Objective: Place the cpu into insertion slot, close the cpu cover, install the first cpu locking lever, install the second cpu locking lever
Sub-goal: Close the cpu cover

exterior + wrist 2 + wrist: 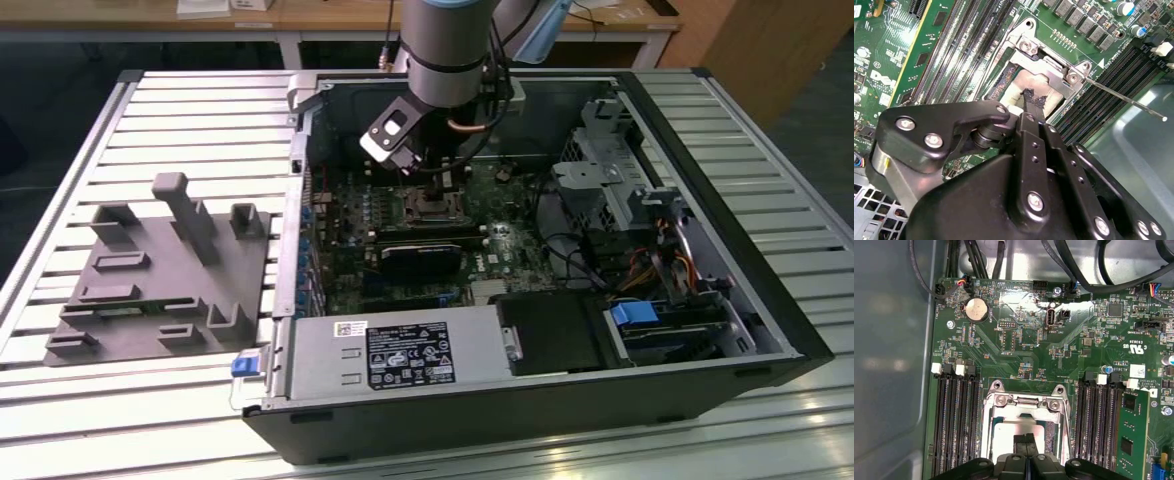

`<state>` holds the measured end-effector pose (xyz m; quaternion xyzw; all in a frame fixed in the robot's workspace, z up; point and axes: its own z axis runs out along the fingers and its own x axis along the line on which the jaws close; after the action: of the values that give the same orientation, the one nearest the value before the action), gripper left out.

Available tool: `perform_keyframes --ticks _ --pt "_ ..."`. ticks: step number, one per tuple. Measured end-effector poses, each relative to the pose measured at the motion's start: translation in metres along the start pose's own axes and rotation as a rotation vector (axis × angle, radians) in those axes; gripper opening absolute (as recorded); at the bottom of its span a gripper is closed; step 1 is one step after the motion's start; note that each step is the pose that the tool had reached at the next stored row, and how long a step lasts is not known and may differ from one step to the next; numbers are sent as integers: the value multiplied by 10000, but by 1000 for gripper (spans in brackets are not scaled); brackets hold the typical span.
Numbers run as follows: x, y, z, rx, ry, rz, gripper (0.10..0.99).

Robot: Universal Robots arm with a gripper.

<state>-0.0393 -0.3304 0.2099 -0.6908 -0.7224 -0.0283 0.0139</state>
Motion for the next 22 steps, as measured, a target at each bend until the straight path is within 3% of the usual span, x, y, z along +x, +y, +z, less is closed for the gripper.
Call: perform_keyframes --ticks 1,5,6,9,10,11,22 --pt "-1 0 -1 -1 42 0 106" --pt "0 0 -9 -15 371 7 106" --pt "1 -1 -9 -22 496 10 106" --pt "1 -3 -9 -44 989 20 106" --pt "1 -4 -9 -50 1124 22 106" --pt "1 -5 -8 -53 1187 23 106" --pt "7 -25 34 -53 1210 24 106"
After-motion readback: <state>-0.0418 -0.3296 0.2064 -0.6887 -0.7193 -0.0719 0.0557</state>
